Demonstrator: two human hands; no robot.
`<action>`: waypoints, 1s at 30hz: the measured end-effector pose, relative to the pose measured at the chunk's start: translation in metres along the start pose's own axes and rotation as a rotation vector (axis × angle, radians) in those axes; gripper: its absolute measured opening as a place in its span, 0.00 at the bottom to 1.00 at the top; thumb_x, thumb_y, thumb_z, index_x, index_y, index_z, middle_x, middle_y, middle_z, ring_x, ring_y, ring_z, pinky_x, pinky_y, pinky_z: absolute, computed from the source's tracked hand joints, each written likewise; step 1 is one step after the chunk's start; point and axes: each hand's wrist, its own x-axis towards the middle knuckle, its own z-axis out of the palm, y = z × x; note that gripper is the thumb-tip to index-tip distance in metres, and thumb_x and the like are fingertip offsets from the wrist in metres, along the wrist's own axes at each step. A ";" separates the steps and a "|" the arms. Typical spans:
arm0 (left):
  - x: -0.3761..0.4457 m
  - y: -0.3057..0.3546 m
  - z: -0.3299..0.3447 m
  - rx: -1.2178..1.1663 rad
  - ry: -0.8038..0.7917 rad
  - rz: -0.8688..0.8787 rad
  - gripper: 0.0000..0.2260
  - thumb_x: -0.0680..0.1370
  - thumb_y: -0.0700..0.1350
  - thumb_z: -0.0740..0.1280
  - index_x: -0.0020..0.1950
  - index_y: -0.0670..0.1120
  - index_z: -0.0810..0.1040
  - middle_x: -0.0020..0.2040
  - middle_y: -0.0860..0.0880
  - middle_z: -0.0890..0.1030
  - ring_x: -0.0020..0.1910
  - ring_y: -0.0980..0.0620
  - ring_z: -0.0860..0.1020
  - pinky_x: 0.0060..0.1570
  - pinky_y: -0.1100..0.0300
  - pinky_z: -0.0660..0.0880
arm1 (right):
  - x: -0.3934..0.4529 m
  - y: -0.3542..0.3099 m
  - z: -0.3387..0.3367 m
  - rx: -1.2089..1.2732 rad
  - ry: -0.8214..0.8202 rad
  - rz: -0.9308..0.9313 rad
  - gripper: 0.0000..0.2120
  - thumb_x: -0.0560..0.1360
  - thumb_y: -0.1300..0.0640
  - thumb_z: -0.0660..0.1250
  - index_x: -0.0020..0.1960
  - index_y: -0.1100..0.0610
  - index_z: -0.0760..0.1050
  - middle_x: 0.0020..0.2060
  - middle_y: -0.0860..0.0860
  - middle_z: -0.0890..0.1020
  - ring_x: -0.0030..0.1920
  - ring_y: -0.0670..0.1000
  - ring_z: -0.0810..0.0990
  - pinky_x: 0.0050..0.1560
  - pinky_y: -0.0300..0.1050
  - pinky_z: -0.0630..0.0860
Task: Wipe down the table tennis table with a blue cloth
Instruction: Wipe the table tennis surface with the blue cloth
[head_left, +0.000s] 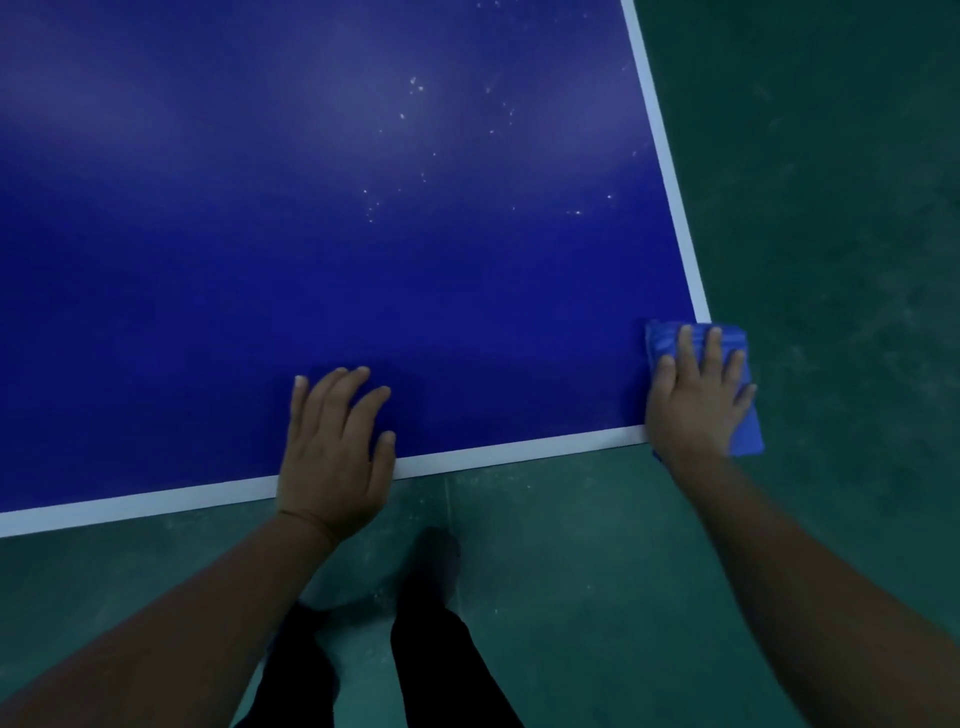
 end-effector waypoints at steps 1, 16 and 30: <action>0.003 0.007 0.004 -0.003 -0.001 0.033 0.20 0.78 0.48 0.58 0.65 0.39 0.76 0.68 0.39 0.73 0.72 0.39 0.66 0.77 0.41 0.48 | -0.007 -0.014 0.004 0.003 0.021 0.012 0.27 0.83 0.42 0.44 0.81 0.44 0.49 0.81 0.50 0.48 0.80 0.58 0.44 0.76 0.67 0.45; 0.008 0.022 0.023 0.083 -0.081 0.171 0.24 0.79 0.51 0.57 0.63 0.34 0.77 0.66 0.34 0.74 0.69 0.35 0.68 0.76 0.39 0.51 | 0.035 -0.059 0.006 -0.022 0.044 -0.164 0.27 0.83 0.42 0.42 0.81 0.45 0.51 0.81 0.50 0.51 0.80 0.60 0.46 0.76 0.67 0.46; 0.009 0.022 0.024 0.100 -0.113 0.150 0.28 0.82 0.57 0.49 0.64 0.35 0.73 0.67 0.34 0.72 0.70 0.35 0.66 0.77 0.43 0.47 | 0.107 -0.063 -0.001 0.024 0.049 -0.266 0.25 0.83 0.40 0.46 0.79 0.41 0.54 0.80 0.45 0.53 0.80 0.55 0.49 0.76 0.63 0.50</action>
